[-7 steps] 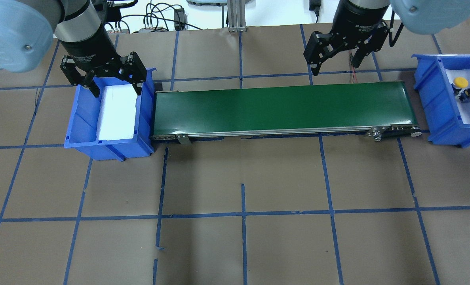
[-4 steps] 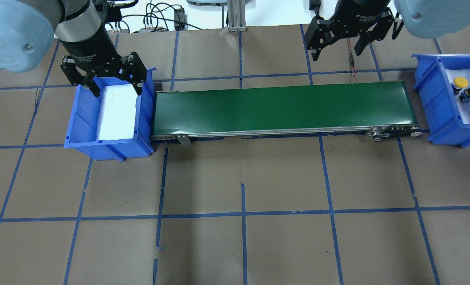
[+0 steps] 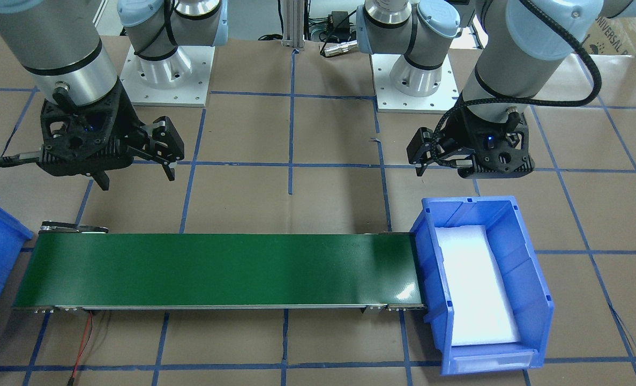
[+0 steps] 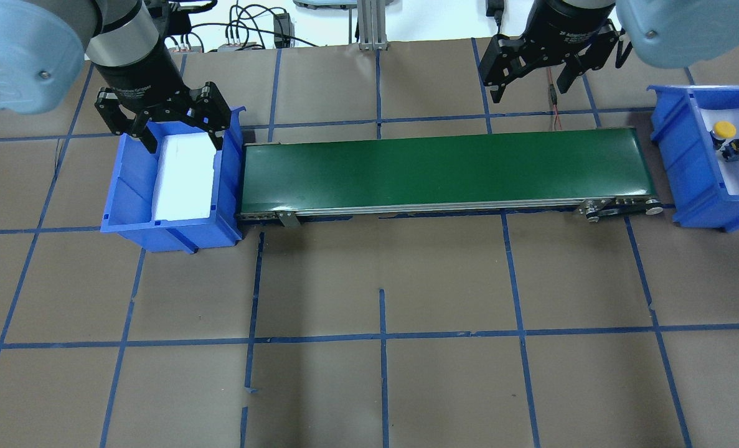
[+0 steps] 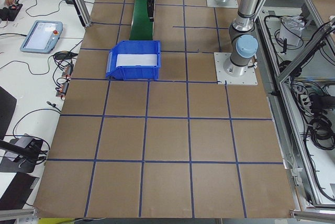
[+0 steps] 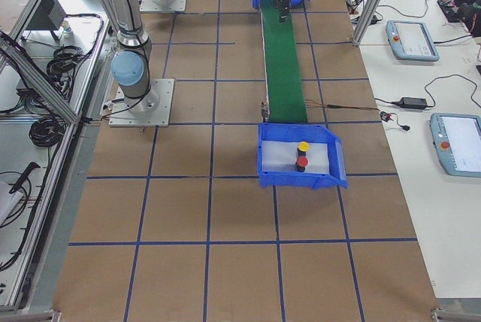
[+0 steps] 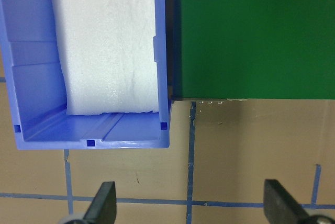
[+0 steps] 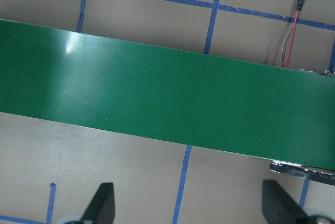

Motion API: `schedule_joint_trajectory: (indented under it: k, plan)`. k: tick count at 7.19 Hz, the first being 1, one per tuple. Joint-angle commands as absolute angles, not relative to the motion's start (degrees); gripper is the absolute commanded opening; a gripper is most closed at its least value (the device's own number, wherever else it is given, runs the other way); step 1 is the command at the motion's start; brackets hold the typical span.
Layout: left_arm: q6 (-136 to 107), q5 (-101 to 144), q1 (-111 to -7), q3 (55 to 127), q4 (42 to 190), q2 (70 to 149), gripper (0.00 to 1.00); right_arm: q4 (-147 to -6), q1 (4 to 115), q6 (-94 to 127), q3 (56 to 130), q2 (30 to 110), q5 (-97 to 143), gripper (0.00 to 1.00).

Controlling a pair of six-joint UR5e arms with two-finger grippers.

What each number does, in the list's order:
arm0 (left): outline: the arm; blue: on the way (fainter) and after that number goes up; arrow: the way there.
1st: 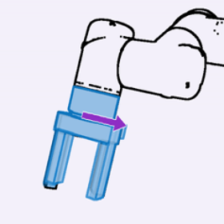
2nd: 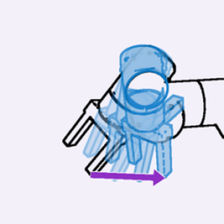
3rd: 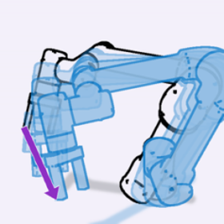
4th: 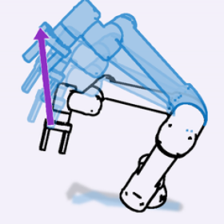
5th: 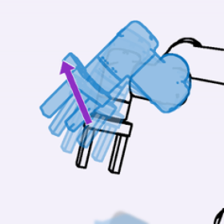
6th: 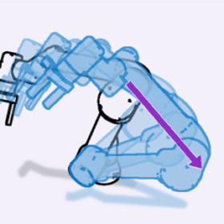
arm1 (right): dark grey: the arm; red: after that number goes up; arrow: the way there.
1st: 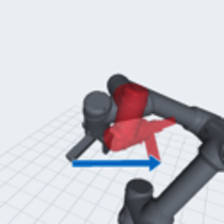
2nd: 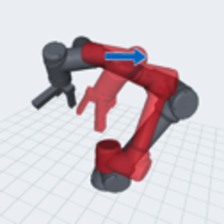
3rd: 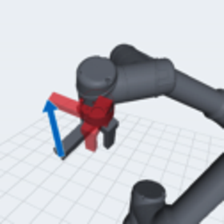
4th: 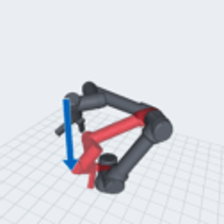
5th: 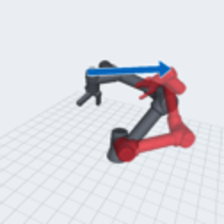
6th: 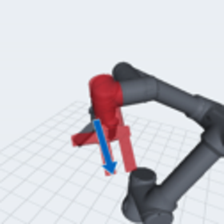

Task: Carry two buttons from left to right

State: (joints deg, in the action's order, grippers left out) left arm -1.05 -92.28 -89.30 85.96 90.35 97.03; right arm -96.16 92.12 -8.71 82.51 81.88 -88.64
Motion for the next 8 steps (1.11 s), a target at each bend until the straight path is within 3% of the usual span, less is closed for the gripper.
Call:
schedule_joint_trajectory:
  k: [1, 8]
  plan:
    - [-1.1, -92.3, -89.3, 86.0, 90.4, 97.0, 1.00, -96.9, 92.2, -9.0, 82.6, 81.7, -88.4, 1.00]
    - [-1.1, -92.4, -89.3, 86.0, 90.4, 96.9, 1.00, -96.9, 92.2, -9.8, 83.2, 81.9, -88.3, 1.00]
